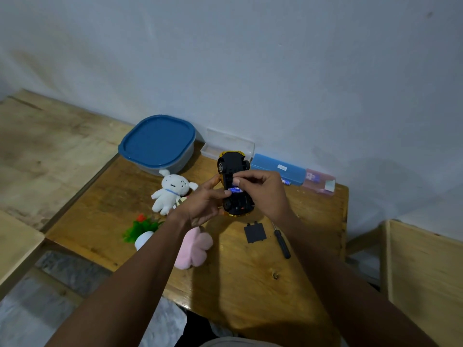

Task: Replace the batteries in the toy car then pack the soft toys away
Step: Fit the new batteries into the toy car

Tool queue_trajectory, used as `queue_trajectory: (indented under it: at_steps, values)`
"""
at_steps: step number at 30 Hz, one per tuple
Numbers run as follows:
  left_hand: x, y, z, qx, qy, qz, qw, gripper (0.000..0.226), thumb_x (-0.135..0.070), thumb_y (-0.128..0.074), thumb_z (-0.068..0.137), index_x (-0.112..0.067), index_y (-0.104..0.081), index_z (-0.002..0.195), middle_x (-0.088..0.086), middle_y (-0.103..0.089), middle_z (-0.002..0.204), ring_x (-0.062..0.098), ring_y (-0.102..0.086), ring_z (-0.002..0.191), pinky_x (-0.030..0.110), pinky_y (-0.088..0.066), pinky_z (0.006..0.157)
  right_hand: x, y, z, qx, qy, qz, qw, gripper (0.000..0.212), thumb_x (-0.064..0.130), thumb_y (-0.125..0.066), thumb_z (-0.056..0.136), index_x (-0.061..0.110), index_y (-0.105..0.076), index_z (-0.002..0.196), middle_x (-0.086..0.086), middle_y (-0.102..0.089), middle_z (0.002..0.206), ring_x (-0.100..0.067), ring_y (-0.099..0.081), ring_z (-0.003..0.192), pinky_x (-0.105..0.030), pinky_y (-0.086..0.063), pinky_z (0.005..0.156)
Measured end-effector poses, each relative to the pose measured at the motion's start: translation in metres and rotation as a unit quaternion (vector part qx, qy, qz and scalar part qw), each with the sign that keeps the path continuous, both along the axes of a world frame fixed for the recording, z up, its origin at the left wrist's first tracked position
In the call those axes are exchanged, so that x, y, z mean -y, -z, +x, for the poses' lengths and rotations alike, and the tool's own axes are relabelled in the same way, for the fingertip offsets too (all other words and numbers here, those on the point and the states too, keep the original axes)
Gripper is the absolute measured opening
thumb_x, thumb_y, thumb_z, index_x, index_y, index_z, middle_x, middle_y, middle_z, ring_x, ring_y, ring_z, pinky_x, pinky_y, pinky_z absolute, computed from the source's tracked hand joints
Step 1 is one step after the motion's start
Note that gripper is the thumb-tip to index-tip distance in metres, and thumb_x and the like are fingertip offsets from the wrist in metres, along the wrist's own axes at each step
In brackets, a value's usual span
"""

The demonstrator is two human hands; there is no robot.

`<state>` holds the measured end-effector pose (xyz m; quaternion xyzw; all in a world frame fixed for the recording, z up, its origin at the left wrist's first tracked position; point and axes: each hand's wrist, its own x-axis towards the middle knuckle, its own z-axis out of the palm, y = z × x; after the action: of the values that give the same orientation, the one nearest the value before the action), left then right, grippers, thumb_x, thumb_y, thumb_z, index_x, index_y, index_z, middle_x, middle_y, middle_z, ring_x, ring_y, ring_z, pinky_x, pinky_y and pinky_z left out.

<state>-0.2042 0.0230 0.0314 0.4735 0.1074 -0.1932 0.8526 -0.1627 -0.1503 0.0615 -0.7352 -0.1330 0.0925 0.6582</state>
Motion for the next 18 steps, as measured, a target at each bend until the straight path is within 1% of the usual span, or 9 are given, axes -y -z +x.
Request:
queue_trajectory:
  at_steps: [3, 5, 8, 10, 12, 15, 17, 18]
  values:
    - [-0.001, 0.001, 0.000, 0.001, 0.004, -0.010, 1.000, 0.063, 0.009, -0.051, 0.093, -0.019, -0.041, 0.149, 0.021, -0.065, 0.127, 0.035, -0.064, 0.118, 0.046, -0.058, 0.084, -0.002, 0.000, -0.001, -0.021, -0.008, 0.024, 0.999, 0.018, 0.004, -0.079, 0.079, 0.013, -0.077, 0.095, 0.000, -0.077, 0.091, -0.011, -0.073, 0.088, -0.022, -0.057, 0.080]
    - [0.001, 0.001, 0.001, 0.003, 0.007, -0.005, 1.000, 0.064, 0.009, -0.053, 0.091, -0.017, -0.042, 0.148, 0.017, -0.068, 0.121, 0.031, -0.066, 0.115, 0.043, -0.058, 0.084, -0.005, 0.003, -0.002, -0.030, -0.008, 0.025, 0.999, 0.019, 0.004, -0.081, 0.077, 0.010, -0.078, 0.094, -0.003, -0.077, 0.089, -0.014, -0.073, 0.086, -0.023, -0.057, 0.080]
    - [0.002, 0.001, 0.001, 0.009, 0.014, -0.003, 1.000, 0.067, 0.006, -0.057, 0.087, -0.019, -0.043, 0.148, 0.021, -0.063, 0.128, 0.032, -0.064, 0.119, 0.045, -0.057, 0.089, -0.006, 0.008, -0.003, -0.019, 0.018, -0.002, 1.000, 0.015, 0.008, -0.082, 0.077, 0.011, -0.080, 0.091, -0.001, -0.076, 0.086, -0.013, -0.072, 0.083, -0.029, -0.058, 0.079]
    - [0.001, 0.003, 0.001, 0.011, 0.020, -0.001, 1.000, 0.069, 0.006, -0.059, 0.087, -0.020, -0.043, 0.149, 0.022, -0.060, 0.131, 0.033, -0.062, 0.121, 0.048, -0.054, 0.095, -0.006, 0.011, -0.003, 0.008, 0.030, -0.025, 0.999, 0.013, 0.011, -0.082, 0.077, 0.013, -0.080, 0.089, 0.002, -0.076, 0.086, -0.010, -0.071, 0.084, -0.032, -0.058, 0.080]
    - [0.000, 0.004, 0.000, 0.010, 0.020, -0.004, 1.000, 0.069, 0.006, -0.059, 0.086, -0.020, -0.043, 0.149, 0.025, -0.057, 0.136, 0.036, -0.059, 0.125, 0.051, -0.051, 0.101, -0.006, 0.012, -0.005, 0.029, 0.033, -0.051, 0.998, 0.012, 0.015, -0.083, 0.077, 0.016, -0.081, 0.090, 0.005, -0.072, 0.088, -0.006, -0.066, 0.087, -0.029, -0.056, 0.080]
    - [0.000, 0.005, 0.000, 0.013, 0.023, -0.011, 1.000, 0.070, 0.006, -0.060, 0.086, -0.019, -0.043, 0.149, 0.029, -0.050, 0.143, 0.039, -0.054, 0.130, 0.055, -0.044, 0.107, -0.006, 0.013, -0.005, 0.044, 0.052, -0.091, 0.993, 0.015, 0.023, -0.083, 0.077, 0.023, -0.079, 0.092, 0.007, -0.057, 0.089, -0.007, -0.056, 0.090, -0.021, -0.049, 0.075]
    - [0.000, 0.004, 0.000, 0.018, 0.026, -0.013, 0.999, 0.070, 0.006, -0.059, 0.087, -0.020, -0.043, 0.150, 0.028, -0.051, 0.142, 0.039, -0.054, 0.130, 0.055, -0.045, 0.107, -0.006, 0.014, -0.005, 0.027, 0.059, -0.090, 0.994, 0.016, 0.026, -0.084, 0.076, 0.028, -0.078, 0.091, 0.004, -0.052, 0.094, -0.010, -0.054, 0.095, -0.022, -0.048, 0.079]
    - [0.001, 0.002, 0.000, 0.019, 0.026, -0.015, 0.999, 0.069, 0.007, -0.058, 0.087, -0.020, -0.042, 0.150, 0.027, -0.053, 0.140, 0.038, -0.056, 0.128, 0.053, -0.048, 0.104, -0.007, 0.015, -0.006, 0.010, 0.069, -0.083, 0.994, 0.018, 0.027, -0.085, 0.075, 0.031, -0.076, 0.090, 0.002, -0.051, 0.098, -0.012, -0.055, 0.099, -0.025, -0.049, 0.082]
